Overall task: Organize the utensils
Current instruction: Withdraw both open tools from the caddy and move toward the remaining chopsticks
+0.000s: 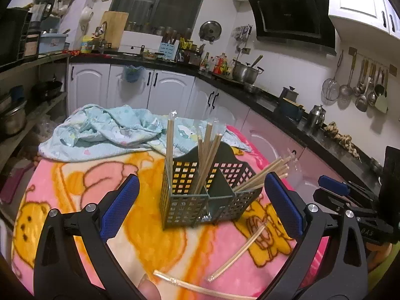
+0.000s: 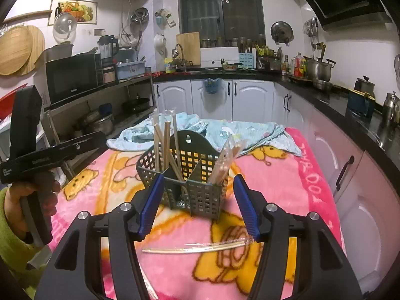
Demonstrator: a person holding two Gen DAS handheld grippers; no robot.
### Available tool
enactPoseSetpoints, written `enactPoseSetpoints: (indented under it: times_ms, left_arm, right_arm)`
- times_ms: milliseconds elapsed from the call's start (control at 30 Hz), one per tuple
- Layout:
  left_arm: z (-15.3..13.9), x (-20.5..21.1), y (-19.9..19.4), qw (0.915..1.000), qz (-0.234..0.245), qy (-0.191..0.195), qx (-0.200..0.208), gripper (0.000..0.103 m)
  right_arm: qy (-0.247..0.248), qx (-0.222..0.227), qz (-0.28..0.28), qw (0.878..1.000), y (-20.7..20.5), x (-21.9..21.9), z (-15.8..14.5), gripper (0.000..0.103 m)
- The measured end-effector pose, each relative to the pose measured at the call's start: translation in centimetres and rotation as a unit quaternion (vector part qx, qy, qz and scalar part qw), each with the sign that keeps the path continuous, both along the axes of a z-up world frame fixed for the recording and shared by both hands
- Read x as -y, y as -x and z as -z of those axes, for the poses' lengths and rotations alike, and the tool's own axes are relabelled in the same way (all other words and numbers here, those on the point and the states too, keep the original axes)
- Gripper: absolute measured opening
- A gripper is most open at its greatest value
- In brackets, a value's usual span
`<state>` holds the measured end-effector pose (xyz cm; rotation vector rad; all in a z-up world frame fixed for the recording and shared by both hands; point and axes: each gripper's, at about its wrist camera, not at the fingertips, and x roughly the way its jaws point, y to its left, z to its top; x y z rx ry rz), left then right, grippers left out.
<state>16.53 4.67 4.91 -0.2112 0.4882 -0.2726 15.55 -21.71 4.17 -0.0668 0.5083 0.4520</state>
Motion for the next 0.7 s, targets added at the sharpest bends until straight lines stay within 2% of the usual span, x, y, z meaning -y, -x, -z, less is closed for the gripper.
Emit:
enactPoseSetpoints:
  times_ms: [233, 700]
  left_arm:
    - [0.7, 0.1, 0.9, 0.9999, 0.002, -0.006, -0.008, 0.092]
    - [3.1, 0.2, 2.3, 0.9990, 0.000, -0.024, -0.039, 0.092]
  right_arm:
    - [0.005, -0.003, -0.002, 1.000, 0.7, -0.4, 0.5, 0.061]
    - [0.014, -0.031, -0.004, 0.999, 1.4, -0.6, 2.8, 0.062]
